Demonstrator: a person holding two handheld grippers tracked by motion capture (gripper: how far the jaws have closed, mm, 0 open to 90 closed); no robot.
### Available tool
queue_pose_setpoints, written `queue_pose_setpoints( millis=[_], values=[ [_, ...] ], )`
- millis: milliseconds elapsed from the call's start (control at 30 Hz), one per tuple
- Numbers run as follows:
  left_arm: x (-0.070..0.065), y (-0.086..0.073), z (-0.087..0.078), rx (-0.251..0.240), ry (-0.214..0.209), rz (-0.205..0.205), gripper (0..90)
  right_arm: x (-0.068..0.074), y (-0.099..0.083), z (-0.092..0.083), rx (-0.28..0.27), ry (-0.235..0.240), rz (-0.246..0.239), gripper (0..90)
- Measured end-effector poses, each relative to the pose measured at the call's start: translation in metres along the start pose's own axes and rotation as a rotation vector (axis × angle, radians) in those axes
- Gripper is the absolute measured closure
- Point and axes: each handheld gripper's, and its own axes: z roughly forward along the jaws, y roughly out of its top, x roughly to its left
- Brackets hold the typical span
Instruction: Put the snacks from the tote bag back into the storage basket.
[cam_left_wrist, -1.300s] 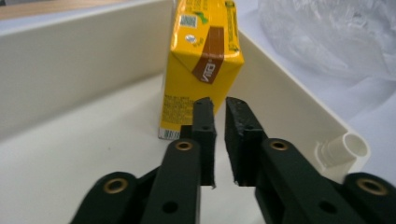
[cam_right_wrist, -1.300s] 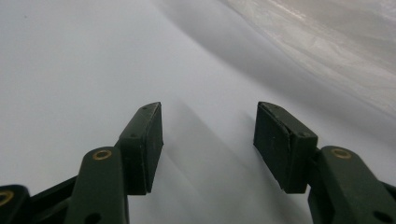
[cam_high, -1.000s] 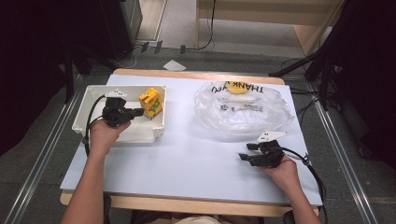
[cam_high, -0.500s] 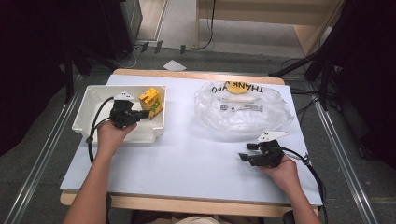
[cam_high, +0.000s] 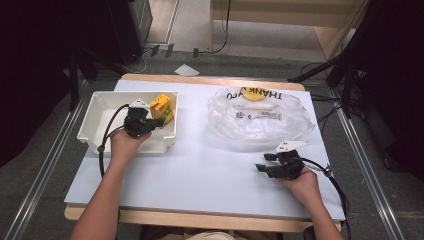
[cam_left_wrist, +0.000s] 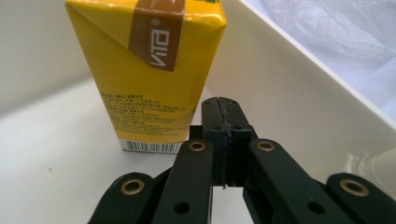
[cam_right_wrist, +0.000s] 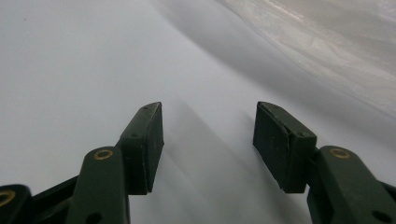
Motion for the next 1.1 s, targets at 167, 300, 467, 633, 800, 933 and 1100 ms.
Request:
queue_pose_setpoints(
  millis=[167,300,467,633,800,933,1100],
  values=[
    [0.001,-0.001,0.003,0.012,0.000,0.010,90.0,0.000,0.000,0.000,-0.001,0.001,0.002,43.8],
    [0.002,-0.001,0.003,0.012,-0.005,0.007,90.0,0.000,0.000,0.000,-0.002,-0.002,-0.002,43.5],
    [0.002,-0.001,0.003,0.007,0.008,0.011,90.0,0.000,0.000,0.000,-0.002,-0.002,-0.002,43.6],
    [0.005,-0.002,0.003,0.017,-0.001,0.004,90.0,0.000,-0.001,0.000,-0.003,-0.002,-0.004,43.5],
    [0.009,-0.003,0.003,0.021,0.001,-0.009,90.0,0.000,-0.001,0.000,-0.003,-0.004,-0.006,43.4],
    [0.011,-0.004,0.003,0.018,-0.001,-0.019,90.0,0.000,-0.001,0.000,-0.003,-0.004,-0.007,43.4],
    [0.013,-0.004,0.003,0.010,0.013,-0.029,90.0,0.000,-0.001,0.000,-0.003,-0.003,-0.006,43.4]
  ],
)
